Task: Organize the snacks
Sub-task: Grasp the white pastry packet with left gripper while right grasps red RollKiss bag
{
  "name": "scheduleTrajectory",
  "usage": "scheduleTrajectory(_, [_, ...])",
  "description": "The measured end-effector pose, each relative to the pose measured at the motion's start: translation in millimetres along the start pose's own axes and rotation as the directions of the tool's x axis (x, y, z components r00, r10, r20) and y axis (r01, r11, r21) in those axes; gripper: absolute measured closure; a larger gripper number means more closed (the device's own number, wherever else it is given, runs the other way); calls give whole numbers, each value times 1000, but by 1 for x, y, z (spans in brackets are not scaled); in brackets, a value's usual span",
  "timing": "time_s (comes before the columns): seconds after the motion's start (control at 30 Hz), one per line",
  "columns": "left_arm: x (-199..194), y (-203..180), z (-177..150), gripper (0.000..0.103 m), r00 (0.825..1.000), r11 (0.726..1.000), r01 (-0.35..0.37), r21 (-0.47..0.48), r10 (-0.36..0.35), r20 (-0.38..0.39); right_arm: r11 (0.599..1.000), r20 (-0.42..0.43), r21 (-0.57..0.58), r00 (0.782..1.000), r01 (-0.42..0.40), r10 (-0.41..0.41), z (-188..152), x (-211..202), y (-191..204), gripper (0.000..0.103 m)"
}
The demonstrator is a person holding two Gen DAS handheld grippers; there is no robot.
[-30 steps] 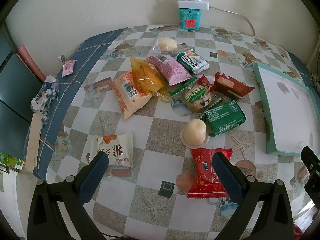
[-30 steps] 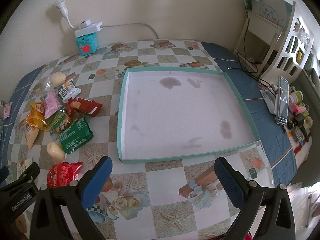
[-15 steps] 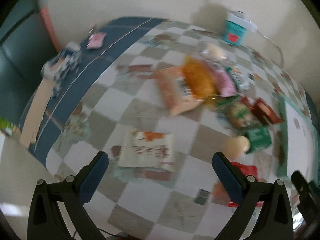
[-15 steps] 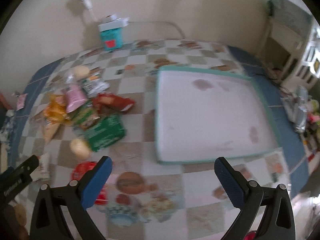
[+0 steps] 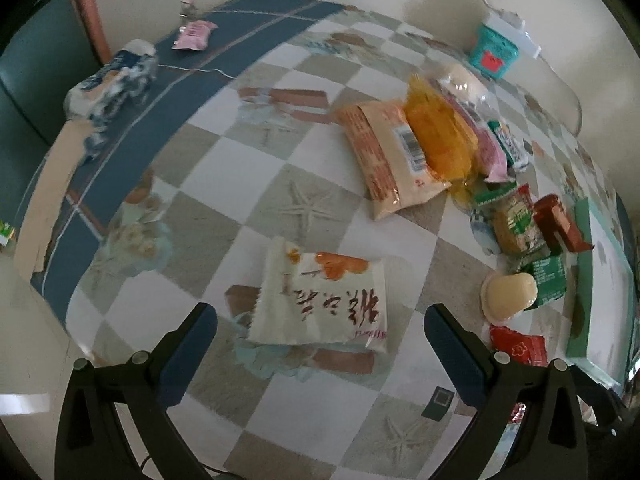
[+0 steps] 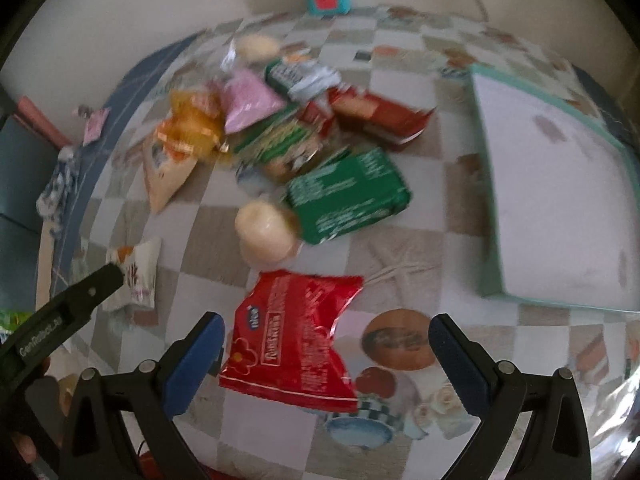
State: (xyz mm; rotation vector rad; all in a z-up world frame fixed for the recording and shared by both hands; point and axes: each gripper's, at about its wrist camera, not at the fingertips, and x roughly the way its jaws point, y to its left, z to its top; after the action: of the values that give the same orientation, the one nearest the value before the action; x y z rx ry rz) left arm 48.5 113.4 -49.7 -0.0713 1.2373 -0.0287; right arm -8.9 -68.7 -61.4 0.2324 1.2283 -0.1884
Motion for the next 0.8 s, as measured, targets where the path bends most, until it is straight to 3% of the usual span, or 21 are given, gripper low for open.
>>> scheduleTrajectory(0.23, [25, 0, 9, 0, 998, 999, -32, 16, 33, -46, 1000, -57, -9, 998, 5, -5, 0, 23, 8, 0])
scheduleTrajectory(0.43, [34, -2, 12, 1, 999, 999, -27, 21, 27, -43, 1000, -61, 19, 998, 19, -18, -2, 30, 1, 2])
scheduleTrajectory(0.6, [33, -7, 7, 14, 999, 999, -19, 28, 20, -43, 998, -68, 57, 998, 9, -5, -2, 39, -9, 28])
scheduleTrajectory(0.8, [27, -7, 2, 21, 999, 1000, -14, 26, 14, -29, 996, -51, 84, 999, -8, 12, -1, 40, -22, 31])
